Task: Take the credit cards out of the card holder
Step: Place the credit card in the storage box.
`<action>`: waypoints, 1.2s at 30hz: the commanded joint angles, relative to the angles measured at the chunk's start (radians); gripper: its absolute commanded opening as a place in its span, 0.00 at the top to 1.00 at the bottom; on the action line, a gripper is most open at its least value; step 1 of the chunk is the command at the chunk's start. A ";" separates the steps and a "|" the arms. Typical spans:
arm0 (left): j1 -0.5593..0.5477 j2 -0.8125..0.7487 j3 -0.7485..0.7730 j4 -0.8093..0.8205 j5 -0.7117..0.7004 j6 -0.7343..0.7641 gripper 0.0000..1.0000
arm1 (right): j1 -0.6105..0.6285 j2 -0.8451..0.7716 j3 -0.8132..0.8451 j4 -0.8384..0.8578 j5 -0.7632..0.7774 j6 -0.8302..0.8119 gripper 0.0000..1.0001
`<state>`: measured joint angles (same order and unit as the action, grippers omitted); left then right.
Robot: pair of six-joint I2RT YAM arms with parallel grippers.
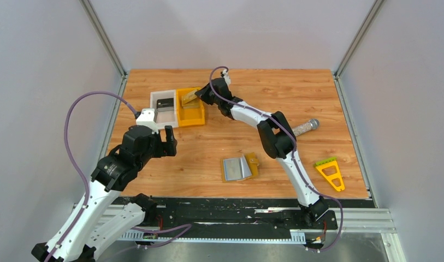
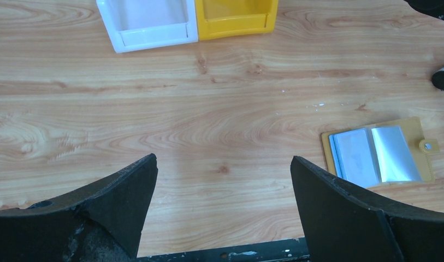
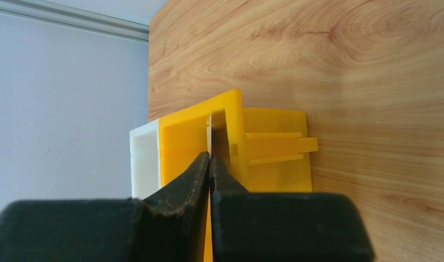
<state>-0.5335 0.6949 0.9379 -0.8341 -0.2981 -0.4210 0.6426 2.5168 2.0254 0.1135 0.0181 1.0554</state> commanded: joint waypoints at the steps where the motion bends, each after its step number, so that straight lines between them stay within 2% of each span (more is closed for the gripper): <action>1: 0.001 -0.011 0.006 0.018 -0.017 -0.002 0.00 | 0.009 0.027 0.081 0.006 0.008 0.019 0.93; 15: 0.001 -0.009 0.005 0.016 -0.026 -0.004 0.00 | 0.007 -0.014 0.097 -0.049 0.021 -0.017 0.76; 21: 0.001 -0.001 0.002 0.013 -0.003 -0.001 0.00 | -0.017 -0.048 0.117 -0.063 -0.104 -0.070 0.73; 27: 0.001 0.014 0.000 0.020 0.009 0.002 0.00 | -0.052 -0.157 0.034 -0.070 -0.179 -0.084 0.70; 32: 0.001 0.037 0.002 0.022 0.030 0.005 0.00 | -0.109 -0.256 -0.040 -0.081 -0.315 -0.102 0.66; 36: 0.001 0.060 0.002 0.025 0.055 -0.004 0.00 | -0.149 -0.339 -0.080 -0.179 -0.350 -0.163 0.62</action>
<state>-0.5335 0.7364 0.9379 -0.8337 -0.2707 -0.4210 0.5316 2.3119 1.9766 -0.0109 -0.2543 0.9634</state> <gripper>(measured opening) 0.998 0.366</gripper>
